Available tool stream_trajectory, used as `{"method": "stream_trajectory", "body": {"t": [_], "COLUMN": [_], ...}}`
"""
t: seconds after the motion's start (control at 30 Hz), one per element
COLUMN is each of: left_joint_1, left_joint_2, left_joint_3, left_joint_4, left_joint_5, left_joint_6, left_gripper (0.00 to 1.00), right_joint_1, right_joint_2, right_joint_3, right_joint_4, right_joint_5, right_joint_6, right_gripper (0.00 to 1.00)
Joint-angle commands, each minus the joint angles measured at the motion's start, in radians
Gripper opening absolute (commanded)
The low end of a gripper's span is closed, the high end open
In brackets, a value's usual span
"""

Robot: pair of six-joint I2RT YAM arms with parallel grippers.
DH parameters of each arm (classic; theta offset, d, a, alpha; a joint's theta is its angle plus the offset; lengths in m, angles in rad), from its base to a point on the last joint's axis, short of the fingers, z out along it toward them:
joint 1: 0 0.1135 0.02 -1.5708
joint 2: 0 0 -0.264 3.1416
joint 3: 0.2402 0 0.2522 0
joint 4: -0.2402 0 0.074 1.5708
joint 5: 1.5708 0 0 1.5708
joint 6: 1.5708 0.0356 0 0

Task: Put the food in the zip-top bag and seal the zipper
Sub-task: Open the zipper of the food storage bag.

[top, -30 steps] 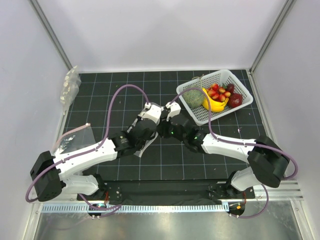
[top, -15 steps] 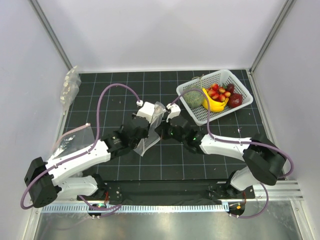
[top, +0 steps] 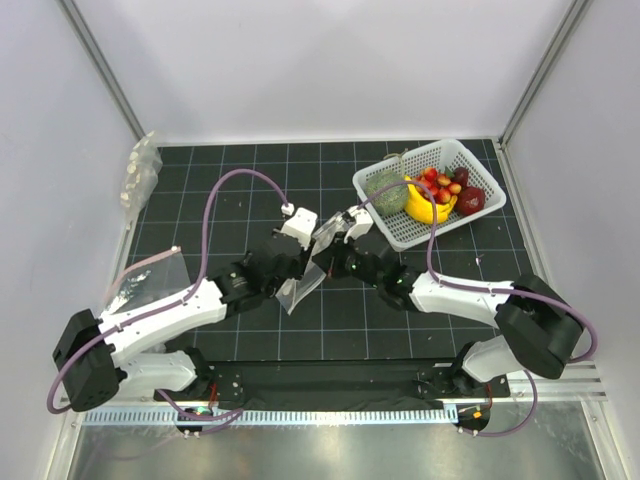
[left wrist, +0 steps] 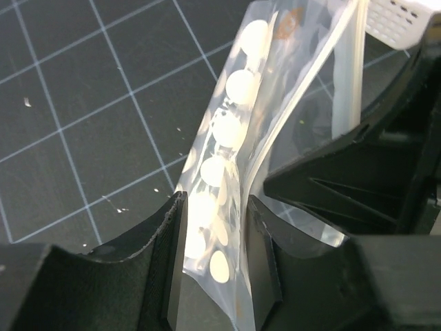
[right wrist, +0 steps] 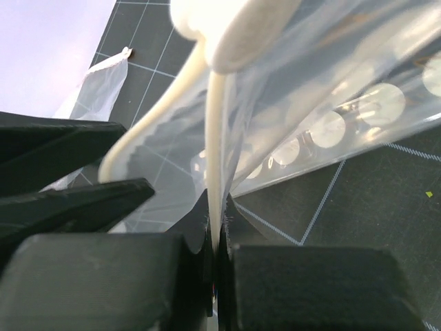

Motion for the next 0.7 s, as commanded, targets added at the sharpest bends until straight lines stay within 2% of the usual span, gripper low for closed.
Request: {"method": "stream_trajectory", "body": {"t": [0.0,0.13,0.23,0.37,0.4,0.47,0.53,0.67], "left_joint_1": [0.003,0.003,0.003,0.003,0.003,0.003,0.003,0.003], "left_joint_2": [0.019,0.039,0.050,0.049,0.047,0.041,0.035,-0.003], "left_joint_3": [-0.002,-0.003,-0.005,-0.013,-0.017,-0.017,-0.017,-0.005], "left_joint_4": [0.046,0.051,0.063,0.086,0.093,0.098,0.101,0.058], "left_joint_5": [0.054,0.049,0.049,0.031,0.010,0.009,0.022,-0.003], "left_joint_6": [-0.022,-0.039,-0.044,-0.064,-0.077,-0.099,-0.110,-0.134], "left_gripper": [0.42,0.47,0.46,0.29,0.16,0.05,0.00,0.00], "right_joint_1": [-0.005,-0.016,-0.022,-0.028,-0.030,-0.034,-0.040,-0.057], "right_joint_2": [-0.051,-0.073,-0.082,-0.084,-0.084,-0.085,-0.081,-0.059], "right_joint_3": [-0.010,-0.027,-0.027,-0.033,-0.033,-0.032,-0.027,-0.020], "right_joint_4": [0.079,0.088,0.087,0.088,0.090,0.088,0.081,0.084], "right_joint_5": [-0.013,-0.008,-0.021,-0.028,-0.034,-0.039,-0.048,-0.103], "right_joint_6": [0.025,0.037,0.043,0.051,0.055,0.055,0.057,0.066], "right_gripper": [0.01,0.01,0.01,0.01,0.01,0.01,0.01,0.01]}}
